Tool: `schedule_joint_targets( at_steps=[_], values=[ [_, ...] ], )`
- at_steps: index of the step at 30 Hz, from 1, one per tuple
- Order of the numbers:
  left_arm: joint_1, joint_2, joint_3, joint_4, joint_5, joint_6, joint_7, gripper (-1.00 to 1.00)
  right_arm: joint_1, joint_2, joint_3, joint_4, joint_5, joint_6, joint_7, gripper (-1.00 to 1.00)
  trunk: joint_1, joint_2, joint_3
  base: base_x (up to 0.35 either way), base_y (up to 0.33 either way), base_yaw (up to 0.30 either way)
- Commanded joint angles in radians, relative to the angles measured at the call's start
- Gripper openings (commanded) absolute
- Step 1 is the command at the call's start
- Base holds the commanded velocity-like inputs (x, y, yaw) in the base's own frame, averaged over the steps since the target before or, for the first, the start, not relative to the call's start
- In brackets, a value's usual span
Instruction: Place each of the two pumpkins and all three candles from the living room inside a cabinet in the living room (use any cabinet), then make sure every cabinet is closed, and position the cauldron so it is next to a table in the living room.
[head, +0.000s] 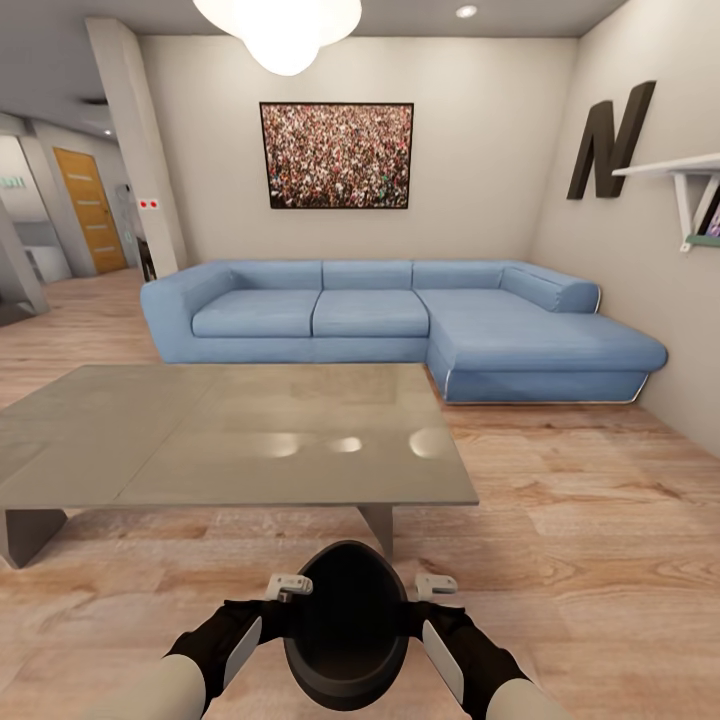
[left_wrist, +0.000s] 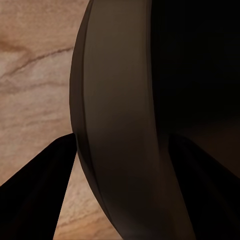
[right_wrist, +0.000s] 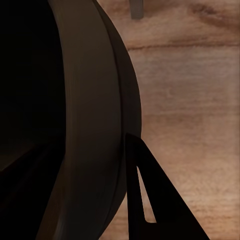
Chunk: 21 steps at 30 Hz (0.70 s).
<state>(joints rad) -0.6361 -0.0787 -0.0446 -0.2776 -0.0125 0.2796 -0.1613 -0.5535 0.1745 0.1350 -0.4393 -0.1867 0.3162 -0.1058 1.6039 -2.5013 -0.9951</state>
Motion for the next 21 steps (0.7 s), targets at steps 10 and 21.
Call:
schedule_joint_targets(
  at_steps=[10, 21],
  values=[
    [0.000, 0.000, -0.003, 0.002, -0.009, 0.004, -0.003, -1.00, 0.000, 0.000, 0.021, -0.035, -0.026, -0.026, -0.002, -1.00, 0.003, -0.002, -0.035, 0.000, 0.000, 0.000],
    [0.000, 0.000, -0.003, 0.001, -0.009, 0.005, -0.006, -1.00, 0.000, 0.000, 0.020, -0.035, -0.026, -0.026, -0.002, -1.00, 0.004, -0.003, -0.042, 0.000, 0.000, 0.000]
  ],
)
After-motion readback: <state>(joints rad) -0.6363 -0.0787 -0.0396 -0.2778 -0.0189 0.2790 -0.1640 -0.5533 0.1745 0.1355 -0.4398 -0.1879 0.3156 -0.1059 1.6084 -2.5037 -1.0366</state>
